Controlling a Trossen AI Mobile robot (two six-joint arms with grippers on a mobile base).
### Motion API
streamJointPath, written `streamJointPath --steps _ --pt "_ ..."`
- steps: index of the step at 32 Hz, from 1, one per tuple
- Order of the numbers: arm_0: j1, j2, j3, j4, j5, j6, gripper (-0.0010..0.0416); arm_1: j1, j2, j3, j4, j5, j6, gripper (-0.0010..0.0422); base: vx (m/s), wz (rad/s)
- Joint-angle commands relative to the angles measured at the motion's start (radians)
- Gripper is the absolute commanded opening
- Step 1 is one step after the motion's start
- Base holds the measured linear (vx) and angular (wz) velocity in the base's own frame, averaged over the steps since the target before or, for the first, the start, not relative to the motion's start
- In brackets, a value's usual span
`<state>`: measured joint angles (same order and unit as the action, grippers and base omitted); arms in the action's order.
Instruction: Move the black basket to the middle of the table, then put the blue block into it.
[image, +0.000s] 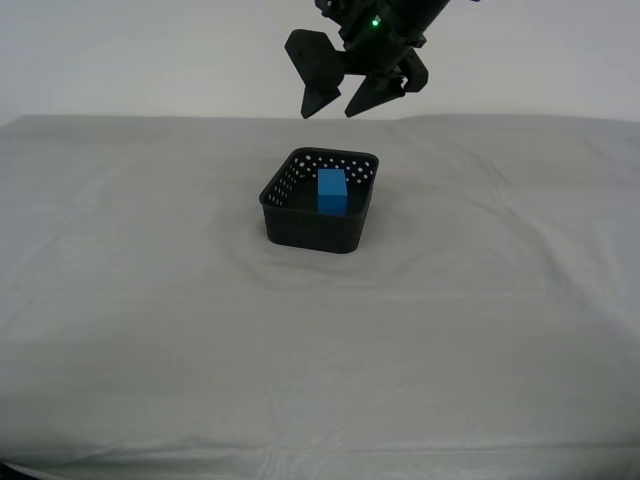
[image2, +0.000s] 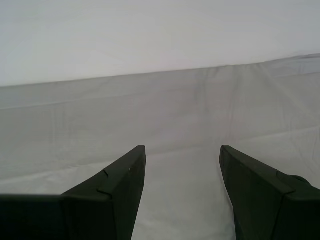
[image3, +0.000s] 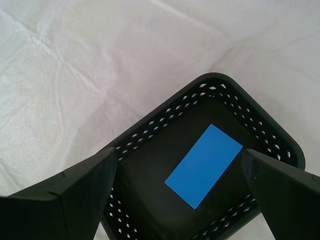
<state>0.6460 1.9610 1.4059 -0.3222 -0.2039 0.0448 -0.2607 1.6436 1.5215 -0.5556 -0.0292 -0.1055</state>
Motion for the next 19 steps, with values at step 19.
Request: streamJointPath --steps 19 --pt "0.0 0.0 0.001 0.001 0.003 0.0 0.0353 0.0 0.0 0.001 0.004 -0.001 0.002 0.0199 0.0 0.0"
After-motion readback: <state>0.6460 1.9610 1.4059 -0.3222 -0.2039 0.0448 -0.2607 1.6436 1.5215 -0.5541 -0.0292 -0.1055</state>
